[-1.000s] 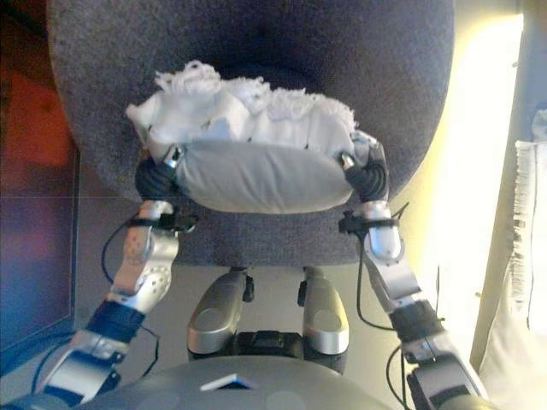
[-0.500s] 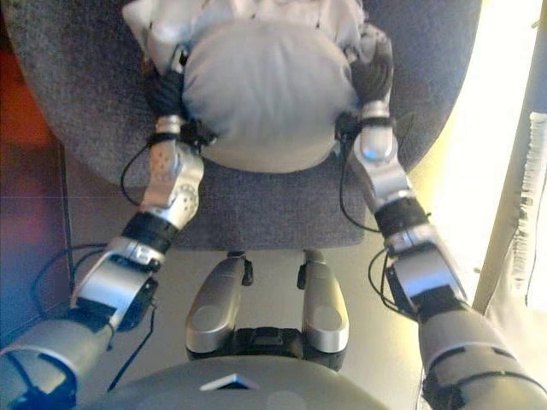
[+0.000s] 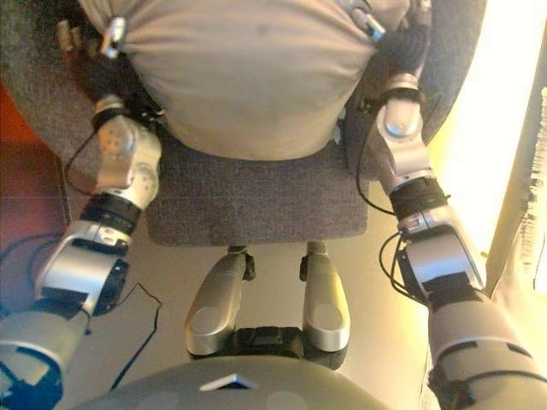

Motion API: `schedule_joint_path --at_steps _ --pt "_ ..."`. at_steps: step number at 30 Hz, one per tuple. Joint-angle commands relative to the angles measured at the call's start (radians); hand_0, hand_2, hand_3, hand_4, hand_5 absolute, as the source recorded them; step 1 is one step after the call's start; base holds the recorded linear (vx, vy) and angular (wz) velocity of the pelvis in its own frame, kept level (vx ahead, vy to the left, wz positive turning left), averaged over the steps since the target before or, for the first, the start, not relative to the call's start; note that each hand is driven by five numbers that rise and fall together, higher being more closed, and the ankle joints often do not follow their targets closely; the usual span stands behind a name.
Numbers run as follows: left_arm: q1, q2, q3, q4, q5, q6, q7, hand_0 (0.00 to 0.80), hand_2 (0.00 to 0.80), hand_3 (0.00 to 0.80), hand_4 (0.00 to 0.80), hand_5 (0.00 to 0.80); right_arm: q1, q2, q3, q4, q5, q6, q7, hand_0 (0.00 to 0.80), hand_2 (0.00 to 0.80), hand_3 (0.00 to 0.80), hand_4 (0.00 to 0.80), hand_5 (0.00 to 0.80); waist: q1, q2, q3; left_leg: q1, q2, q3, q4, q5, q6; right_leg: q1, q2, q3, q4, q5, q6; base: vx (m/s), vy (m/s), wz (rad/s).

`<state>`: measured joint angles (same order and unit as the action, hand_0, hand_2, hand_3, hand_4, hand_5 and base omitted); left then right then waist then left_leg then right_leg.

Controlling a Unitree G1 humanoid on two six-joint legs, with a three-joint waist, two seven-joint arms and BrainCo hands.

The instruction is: Pick up the cushion and take it to the sofa

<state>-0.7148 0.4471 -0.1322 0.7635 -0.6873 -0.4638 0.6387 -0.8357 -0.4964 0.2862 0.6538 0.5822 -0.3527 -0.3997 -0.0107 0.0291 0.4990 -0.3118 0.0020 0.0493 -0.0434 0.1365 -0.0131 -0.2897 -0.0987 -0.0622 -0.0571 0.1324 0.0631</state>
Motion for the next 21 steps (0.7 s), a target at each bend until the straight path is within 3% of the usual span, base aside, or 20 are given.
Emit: schedule_joint_path --at_steps 1,5,10,21 --pt "0.089 0.092 0.159 0.108 -0.08 -0.021 0.082 0.0 0.0 0.0 0.0 0.0 0.064 -0.156 -0.137 0.017 0.05 -0.051 -0.067 0.0 0.0 0.0 0.0 0.0 0.003 0.01 0.021 -0.032 -0.018 -0.026 0.087 -0.075 -0.06 -0.072 -0.099 -0.024 0.107 -0.034 0.054 -0.016 0.041 0.0" --pt "0.164 0.146 0.272 0.16 -0.141 0.01 0.214 0.0 0.0 0.0 0.0 0.0 0.11 -0.208 -0.207 -0.033 0.034 -0.059 -0.105 0.0 0.0 0.0 0.0 0.0 0.005 0.013 0.005 -0.001 -0.021 -0.025 0.081 -0.082 -0.06 -0.043 -0.102 -0.033 0.103 -0.045 0.05 -0.007 0.034 -0.01" --pt "0.275 0.172 0.375 0.216 -0.186 0.049 0.291 0.0 0.0 0.0 0.0 0.0 0.186 -0.237 -0.29 -0.115 0.033 -0.069 -0.142 0.0 0.0 0.0 0.0 0.0 0.007 -0.002 -0.047 0.038 -0.017 -0.023 0.075 -0.095 -0.058 -0.003 -0.103 -0.042 0.094 -0.056 0.05 0.031 -0.006 -0.1" --pt "0.569 0.042 0.413 0.181 -0.104 0.14 0.333 0.0 0.0 0.0 0.0 0.0 0.473 -0.2 -0.563 -0.313 0.113 -0.139 -0.099 0.0 0.0 0.0 0.0 0.0 0.008 -0.035 -0.2 0.168 0.001 -0.024 0.021 -0.123 -0.053 0.136 -0.087 -0.048 0.031 -0.072 0.059 0.091 -0.028 0.04"
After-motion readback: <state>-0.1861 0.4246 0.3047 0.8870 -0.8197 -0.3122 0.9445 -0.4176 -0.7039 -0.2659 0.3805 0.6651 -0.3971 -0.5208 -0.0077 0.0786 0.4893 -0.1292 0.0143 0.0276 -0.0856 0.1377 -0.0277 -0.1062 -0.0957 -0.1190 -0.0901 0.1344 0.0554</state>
